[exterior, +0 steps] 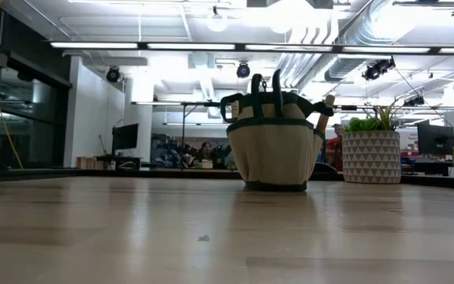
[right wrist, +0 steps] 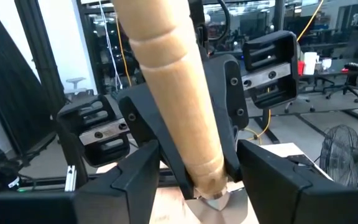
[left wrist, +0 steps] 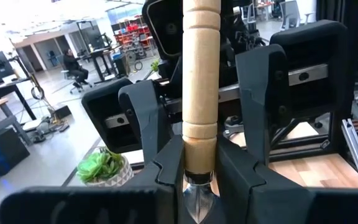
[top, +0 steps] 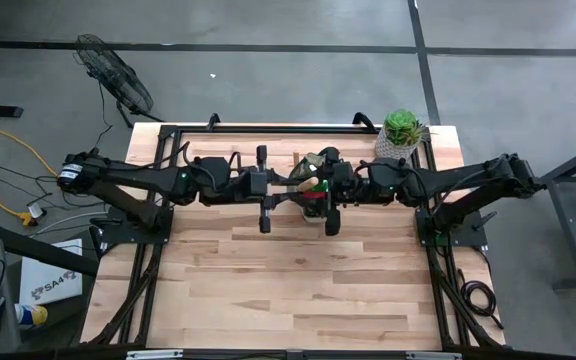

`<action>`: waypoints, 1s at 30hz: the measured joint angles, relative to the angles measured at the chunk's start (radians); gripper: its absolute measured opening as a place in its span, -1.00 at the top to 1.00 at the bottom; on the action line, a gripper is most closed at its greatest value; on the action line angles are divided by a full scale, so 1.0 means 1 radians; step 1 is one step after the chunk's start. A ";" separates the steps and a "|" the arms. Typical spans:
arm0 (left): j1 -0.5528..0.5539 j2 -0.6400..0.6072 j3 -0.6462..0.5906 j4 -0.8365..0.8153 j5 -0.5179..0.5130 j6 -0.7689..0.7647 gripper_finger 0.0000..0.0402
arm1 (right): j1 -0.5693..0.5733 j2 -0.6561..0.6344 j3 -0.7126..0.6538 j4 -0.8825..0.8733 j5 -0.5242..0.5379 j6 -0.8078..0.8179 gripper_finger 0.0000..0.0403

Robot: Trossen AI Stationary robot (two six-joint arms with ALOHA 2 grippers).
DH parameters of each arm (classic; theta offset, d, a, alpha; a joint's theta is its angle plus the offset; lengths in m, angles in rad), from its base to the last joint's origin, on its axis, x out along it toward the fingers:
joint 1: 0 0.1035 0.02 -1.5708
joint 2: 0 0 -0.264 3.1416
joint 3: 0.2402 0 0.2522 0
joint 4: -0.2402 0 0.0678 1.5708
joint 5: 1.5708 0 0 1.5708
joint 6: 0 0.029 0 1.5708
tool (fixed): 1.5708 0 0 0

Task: Pick & Place Garden tools in Gardening bag
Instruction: Put the brown trowel into the gardening bag

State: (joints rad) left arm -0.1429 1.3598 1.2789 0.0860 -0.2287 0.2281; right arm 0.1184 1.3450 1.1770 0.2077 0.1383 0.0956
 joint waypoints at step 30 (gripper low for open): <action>-0.001 0.004 -0.001 0.040 -0.013 -0.038 0.70 | -0.001 -0.048 0.001 0.037 0.008 -0.030 0.02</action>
State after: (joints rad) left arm -0.1436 1.3640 1.2778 0.1265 -0.2420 0.1900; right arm 0.1177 1.2968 1.1782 0.2444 0.1459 0.0651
